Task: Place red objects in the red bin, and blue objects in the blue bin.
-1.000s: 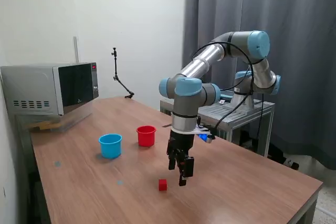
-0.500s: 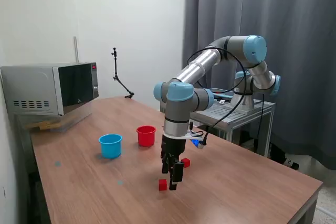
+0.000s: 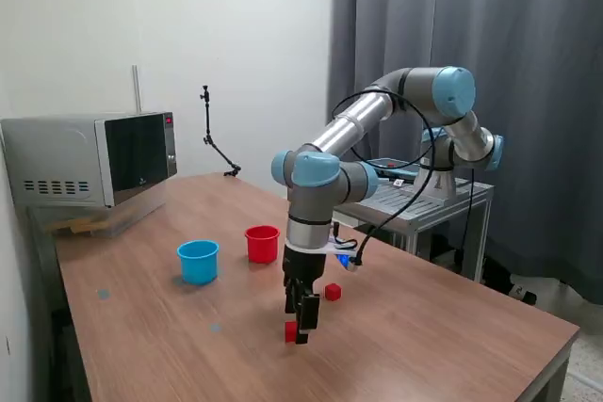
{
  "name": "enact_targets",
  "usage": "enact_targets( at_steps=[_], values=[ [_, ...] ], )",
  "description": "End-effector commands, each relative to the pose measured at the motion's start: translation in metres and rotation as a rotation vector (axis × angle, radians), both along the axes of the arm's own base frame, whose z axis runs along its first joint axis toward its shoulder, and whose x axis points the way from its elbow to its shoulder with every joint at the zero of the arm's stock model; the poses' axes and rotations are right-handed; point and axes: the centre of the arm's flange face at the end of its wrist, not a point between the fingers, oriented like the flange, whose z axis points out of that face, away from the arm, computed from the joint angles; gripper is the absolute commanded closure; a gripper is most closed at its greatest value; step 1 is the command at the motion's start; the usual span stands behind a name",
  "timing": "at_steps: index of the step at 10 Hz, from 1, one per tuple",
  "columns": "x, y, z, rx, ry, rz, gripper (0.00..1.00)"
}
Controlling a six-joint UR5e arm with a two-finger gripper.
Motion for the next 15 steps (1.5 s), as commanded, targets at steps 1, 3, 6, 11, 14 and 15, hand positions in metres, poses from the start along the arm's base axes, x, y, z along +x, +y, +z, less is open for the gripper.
enact_targets(
  at_steps=[1, 3, 6, 11, 14, 15],
  values=[
    [-0.003, 0.007, 0.0, 0.0, 0.001, -0.011, 0.0],
    [-0.004, 0.008, 0.001, 0.004, 0.006, -0.026, 0.0],
    [-0.005, 0.006, 0.0, 0.003, 0.007, -0.029, 0.0],
    [-0.003, 0.001, -0.002, 0.003, 0.004, -0.026, 0.0],
    [0.0, 0.003, -0.008, 0.004, -0.012, -0.038, 0.0],
    [0.002, 0.003, -0.011, 0.001, -0.019, -0.056, 0.0]
  ],
)
